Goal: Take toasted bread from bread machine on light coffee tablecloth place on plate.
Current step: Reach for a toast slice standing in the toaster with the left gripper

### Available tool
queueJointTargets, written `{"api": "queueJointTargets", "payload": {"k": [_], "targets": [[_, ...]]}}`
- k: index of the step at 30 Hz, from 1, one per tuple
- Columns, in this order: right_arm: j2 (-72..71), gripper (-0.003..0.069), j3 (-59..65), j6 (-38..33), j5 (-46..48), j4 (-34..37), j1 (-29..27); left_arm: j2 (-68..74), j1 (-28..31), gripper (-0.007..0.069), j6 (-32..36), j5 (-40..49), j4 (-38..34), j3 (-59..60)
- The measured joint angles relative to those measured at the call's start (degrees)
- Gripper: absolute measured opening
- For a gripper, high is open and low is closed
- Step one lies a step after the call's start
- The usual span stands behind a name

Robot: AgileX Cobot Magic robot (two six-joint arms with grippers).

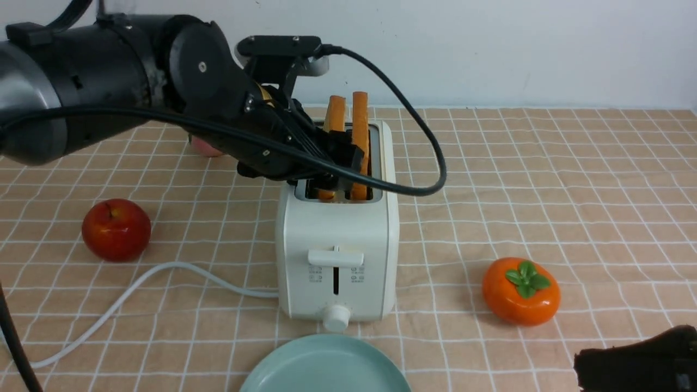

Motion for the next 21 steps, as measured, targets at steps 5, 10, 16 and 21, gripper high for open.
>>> {"api": "queueJointTargets", "payload": {"k": [5,10,16,21], "targets": [[0.0,0.0012,0.0,0.0,0.0,0.0,0.0,0.0,0.0,0.0352,-0.85,-2.95,2.49,0.0],[0.0,0.0014,0.0,0.0,0.0,0.0,0.0,-0.33,0.0,0.0055,-0.95,-3.13,2.19,0.0],[0.0,0.0018,0.0,0.0,0.0,0.0,0.0,-4.03,0.0,0.0057,-0.95,-2.19,2.16,0.0],[0.0,0.0022,0.0,-0.02,0.0,0.0,0.0,-10.64,0.0,0.0057,-1.23,-1.35,2.16,0.0]]}}
